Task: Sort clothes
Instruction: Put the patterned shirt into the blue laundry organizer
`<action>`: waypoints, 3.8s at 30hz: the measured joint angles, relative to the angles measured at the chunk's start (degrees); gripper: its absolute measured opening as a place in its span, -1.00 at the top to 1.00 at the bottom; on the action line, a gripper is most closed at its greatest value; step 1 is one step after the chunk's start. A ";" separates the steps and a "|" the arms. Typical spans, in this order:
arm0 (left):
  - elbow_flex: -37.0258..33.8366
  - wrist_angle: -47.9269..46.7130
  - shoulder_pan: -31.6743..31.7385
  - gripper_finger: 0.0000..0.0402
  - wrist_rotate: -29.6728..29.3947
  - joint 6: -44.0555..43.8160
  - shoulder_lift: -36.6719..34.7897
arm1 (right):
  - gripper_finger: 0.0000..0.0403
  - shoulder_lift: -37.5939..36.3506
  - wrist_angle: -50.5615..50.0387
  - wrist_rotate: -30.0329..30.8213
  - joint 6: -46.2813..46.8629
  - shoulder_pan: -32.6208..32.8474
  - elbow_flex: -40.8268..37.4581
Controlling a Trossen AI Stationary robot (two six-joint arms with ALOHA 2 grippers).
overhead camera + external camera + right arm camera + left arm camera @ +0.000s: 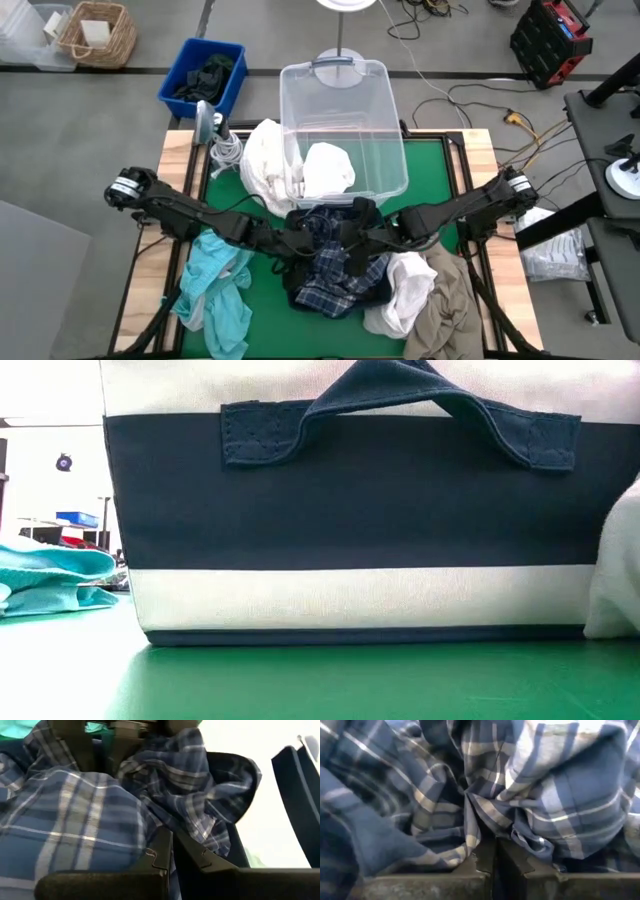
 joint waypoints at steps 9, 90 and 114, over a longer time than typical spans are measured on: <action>-0.50 -3.86 0.44 1.00 14.84 -2.61 3.14 | 0.94 -3.02 -0.05 1.97 0.46 0.00 0.00; 13.72 -29.50 1.53 1.00 -5.61 10.54 -12.39 | 0.94 -2.63 2.76 -4.61 1.59 0.46 0.60; 15.81 -37.67 -2.70 1.00 -11.75 7.20 -12.46 | 0.94 15.06 26.22 -8.68 -2.55 -2.80 -11.27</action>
